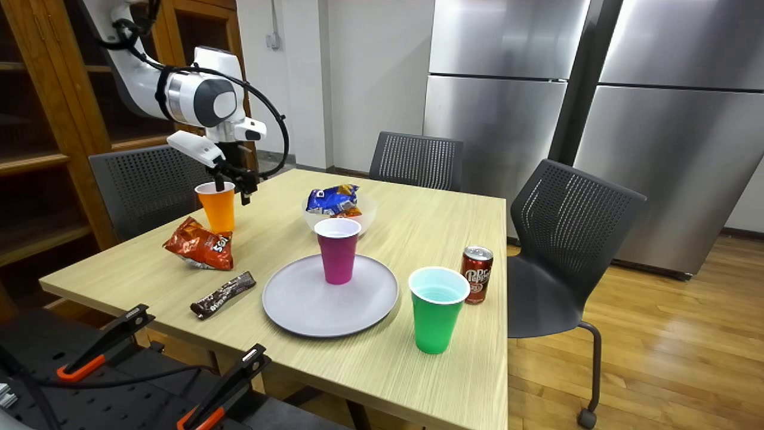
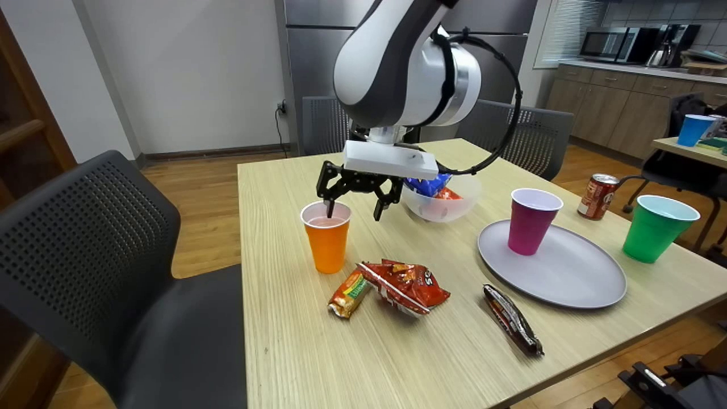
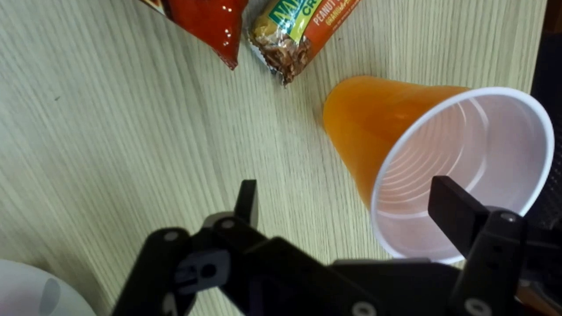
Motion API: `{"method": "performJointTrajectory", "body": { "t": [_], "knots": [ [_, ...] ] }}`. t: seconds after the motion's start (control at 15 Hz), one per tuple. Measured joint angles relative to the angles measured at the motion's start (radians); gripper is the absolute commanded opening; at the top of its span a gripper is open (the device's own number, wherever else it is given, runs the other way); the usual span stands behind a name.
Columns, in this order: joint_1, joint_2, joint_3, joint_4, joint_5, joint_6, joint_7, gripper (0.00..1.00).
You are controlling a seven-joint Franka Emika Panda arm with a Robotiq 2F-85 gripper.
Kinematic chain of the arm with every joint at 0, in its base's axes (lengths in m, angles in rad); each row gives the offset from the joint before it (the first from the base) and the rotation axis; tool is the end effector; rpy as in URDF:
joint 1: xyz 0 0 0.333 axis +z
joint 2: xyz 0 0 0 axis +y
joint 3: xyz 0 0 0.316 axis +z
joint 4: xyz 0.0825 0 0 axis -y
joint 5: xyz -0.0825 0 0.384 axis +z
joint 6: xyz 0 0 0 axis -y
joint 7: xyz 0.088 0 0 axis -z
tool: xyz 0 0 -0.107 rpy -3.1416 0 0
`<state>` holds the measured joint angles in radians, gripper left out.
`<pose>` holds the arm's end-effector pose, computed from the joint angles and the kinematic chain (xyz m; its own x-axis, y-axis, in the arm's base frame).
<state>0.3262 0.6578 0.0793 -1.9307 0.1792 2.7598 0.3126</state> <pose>0.5872 0.2417 0.1592 0.9897 -0.0976 0.1049 -0.0773 -0.9802 -0.1825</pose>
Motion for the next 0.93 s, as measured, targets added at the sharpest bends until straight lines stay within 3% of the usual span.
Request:
{"method": "performJointTrajectory", "body": {
  "t": [0.07,0.67,0.93],
  "knots": [
    [0.0,0.009,0.0,0.011,0.0,-0.005,0.0,0.72],
    [0.001,0.038,0.0,0.058,0.0,-0.028,0.001,0.03],
    [0.001,0.038,0.0,0.061,0.0,-0.028,0.001,0.0]
  ]
}}
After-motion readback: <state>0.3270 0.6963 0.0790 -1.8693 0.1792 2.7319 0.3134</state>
